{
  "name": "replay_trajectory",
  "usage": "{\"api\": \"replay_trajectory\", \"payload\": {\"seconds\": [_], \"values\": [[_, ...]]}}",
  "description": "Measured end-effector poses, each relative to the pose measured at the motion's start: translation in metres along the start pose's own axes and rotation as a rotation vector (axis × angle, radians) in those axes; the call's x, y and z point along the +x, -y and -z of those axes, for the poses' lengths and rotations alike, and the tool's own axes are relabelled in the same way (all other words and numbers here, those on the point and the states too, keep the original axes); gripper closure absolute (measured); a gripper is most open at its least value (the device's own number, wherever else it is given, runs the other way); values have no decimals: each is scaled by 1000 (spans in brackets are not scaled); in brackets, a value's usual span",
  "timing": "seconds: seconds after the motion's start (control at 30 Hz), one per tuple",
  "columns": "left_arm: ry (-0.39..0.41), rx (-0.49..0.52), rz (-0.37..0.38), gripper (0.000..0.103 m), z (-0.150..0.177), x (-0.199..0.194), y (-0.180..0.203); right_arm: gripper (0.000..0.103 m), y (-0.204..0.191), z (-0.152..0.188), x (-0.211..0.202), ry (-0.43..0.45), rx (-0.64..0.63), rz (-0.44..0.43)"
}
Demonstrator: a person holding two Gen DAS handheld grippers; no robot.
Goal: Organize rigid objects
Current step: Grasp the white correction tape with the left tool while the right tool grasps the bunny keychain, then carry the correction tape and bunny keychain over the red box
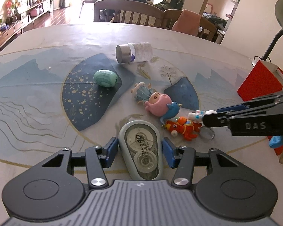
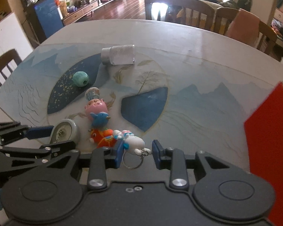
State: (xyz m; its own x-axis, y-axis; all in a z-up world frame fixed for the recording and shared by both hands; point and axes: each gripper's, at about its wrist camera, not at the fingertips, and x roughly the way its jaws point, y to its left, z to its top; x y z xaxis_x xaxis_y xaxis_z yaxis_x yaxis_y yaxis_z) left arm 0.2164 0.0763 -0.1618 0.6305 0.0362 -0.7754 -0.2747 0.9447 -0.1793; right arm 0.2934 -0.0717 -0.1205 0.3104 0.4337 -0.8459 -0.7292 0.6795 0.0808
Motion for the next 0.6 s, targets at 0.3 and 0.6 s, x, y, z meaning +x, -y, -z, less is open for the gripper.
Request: {"api": "replay_trajectory", "payload": {"seconds": [0.3,0.6], "values": [[-2,-9,28,52,1,-16,2,72,3,14,-54,47,41,17],[0,65,108,52,-9,-51,34,72,28,23,-119,120,115,30]]}}
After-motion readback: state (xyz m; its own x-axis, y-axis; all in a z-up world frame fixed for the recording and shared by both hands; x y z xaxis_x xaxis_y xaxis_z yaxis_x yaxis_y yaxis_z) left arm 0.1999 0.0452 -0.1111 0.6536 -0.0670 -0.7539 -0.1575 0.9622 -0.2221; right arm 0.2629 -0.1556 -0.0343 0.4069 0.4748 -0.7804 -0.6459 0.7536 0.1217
